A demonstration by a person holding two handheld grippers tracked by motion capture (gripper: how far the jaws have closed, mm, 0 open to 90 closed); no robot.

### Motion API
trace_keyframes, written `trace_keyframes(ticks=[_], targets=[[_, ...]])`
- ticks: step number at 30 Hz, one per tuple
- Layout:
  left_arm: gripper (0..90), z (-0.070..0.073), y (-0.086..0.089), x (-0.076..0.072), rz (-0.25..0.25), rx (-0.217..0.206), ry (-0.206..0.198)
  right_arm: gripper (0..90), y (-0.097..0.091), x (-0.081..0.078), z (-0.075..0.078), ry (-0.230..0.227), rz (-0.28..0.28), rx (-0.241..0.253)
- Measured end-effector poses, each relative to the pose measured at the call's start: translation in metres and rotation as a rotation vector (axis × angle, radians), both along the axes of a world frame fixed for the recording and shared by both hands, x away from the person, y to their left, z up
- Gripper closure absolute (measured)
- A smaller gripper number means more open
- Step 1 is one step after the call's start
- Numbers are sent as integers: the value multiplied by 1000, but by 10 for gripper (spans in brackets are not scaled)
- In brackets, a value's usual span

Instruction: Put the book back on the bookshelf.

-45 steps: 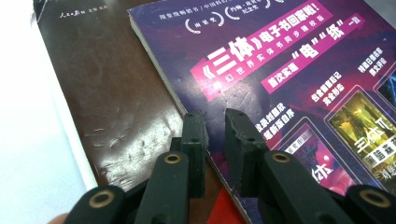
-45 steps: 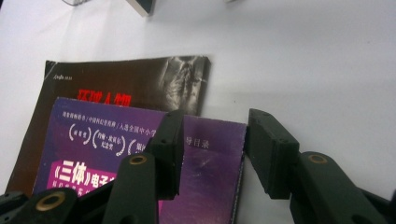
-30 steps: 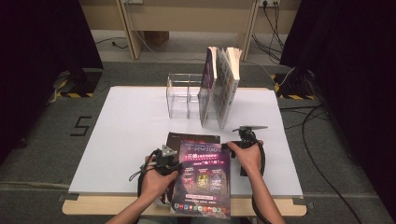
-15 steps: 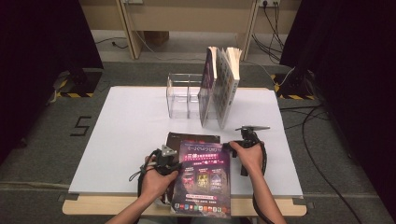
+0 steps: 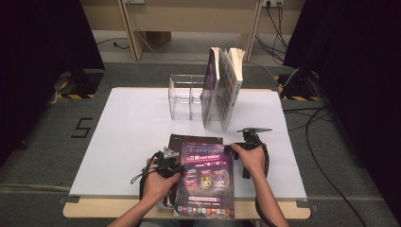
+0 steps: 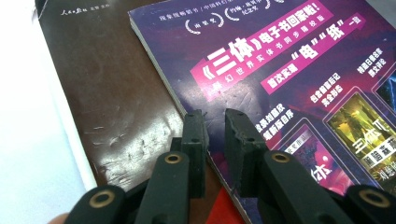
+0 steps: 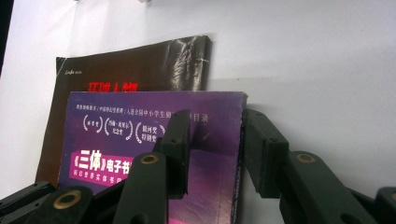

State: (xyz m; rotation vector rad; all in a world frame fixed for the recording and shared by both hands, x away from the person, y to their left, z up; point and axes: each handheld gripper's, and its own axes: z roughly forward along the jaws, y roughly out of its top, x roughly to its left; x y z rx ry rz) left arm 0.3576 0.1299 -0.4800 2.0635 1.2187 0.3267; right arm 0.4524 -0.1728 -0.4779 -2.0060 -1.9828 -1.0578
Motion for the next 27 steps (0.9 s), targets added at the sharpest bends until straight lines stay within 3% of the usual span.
trace_keyframes(ticks=[6, 18, 27], targets=[[779, 0, 0, 0, 6, -9, 0, 642, -1, 1, 0, 29, 9, 23], [779, 0, 0, 0, 5, -5, 1, 661, 1, -1, 1, 12, 14, -4], [779, 0, 0, 0, 6, -6, -1, 660, -3, -1, -1, 31, 15, 41]])
